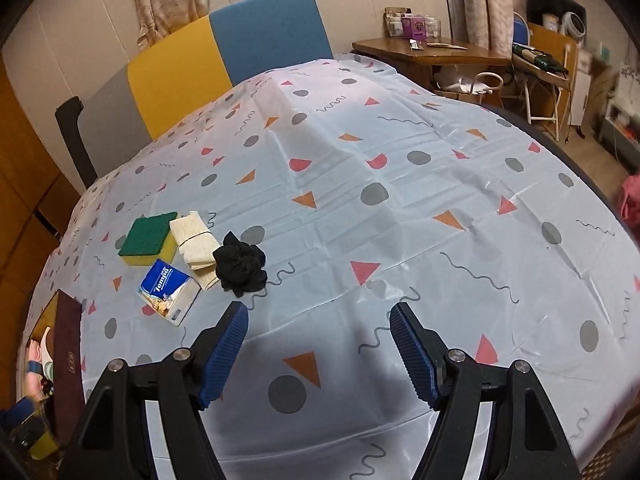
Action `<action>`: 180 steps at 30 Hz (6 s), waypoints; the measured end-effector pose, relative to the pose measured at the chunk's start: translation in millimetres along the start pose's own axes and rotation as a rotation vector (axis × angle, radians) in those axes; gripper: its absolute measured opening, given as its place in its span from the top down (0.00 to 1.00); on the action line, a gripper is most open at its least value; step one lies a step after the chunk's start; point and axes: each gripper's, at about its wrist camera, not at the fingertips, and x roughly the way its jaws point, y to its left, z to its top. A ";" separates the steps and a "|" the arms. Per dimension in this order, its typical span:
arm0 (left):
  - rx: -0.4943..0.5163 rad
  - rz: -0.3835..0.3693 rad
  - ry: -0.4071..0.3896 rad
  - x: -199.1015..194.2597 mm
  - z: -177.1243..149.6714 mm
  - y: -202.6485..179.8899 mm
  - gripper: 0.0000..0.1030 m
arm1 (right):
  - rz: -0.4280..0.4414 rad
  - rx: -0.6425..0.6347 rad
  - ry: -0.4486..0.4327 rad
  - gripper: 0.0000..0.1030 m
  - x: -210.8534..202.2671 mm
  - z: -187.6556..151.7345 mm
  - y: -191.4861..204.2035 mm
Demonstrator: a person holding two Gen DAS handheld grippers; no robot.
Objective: Organize soft objects
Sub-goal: 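Grasp the blue Tempo tissue pack with the left gripper, then lift the tissue pack with the left gripper toward the tray, then carry the tissue pack toward the tray with the left gripper while the right grasps the black scrunchie, then lower the tissue pack into the gold tray and open the left gripper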
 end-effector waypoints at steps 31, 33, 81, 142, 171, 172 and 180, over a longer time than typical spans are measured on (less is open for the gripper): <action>-0.348 -0.011 0.278 201.3 131.1 -50.6 0.35 | 0.130 0.090 0.038 0.20 -4.5 7.9 -4.2; -0.295 -0.001 0.281 206.3 131.0 -54.8 0.29 | 0.129 0.096 0.040 0.20 -3.5 8.0 -5.3; 0.077 0.054 -0.073 116.3 -24.6 -61.4 0.52 | -0.009 -0.070 0.111 0.20 29.0 -8.7 15.9; 0.112 -0.044 -0.101 10.1 -29.8 -44.7 0.48 | 0.124 -0.377 0.307 0.86 68.3 -29.8 75.7; 0.031 -0.027 -0.219 -55.6 -49.9 -15.0 0.48 | 0.065 -0.568 0.136 0.86 58.1 -66.6 90.3; 0.024 -0.026 -0.221 -57.0 -49.5 -12.3 0.48 | 0.065 -0.566 0.136 0.86 58.1 -66.4 90.6; -0.069 -0.022 -0.256 -81.6 -46.0 26.3 0.48 | 0.064 -0.572 0.135 0.86 58.3 -66.9 91.9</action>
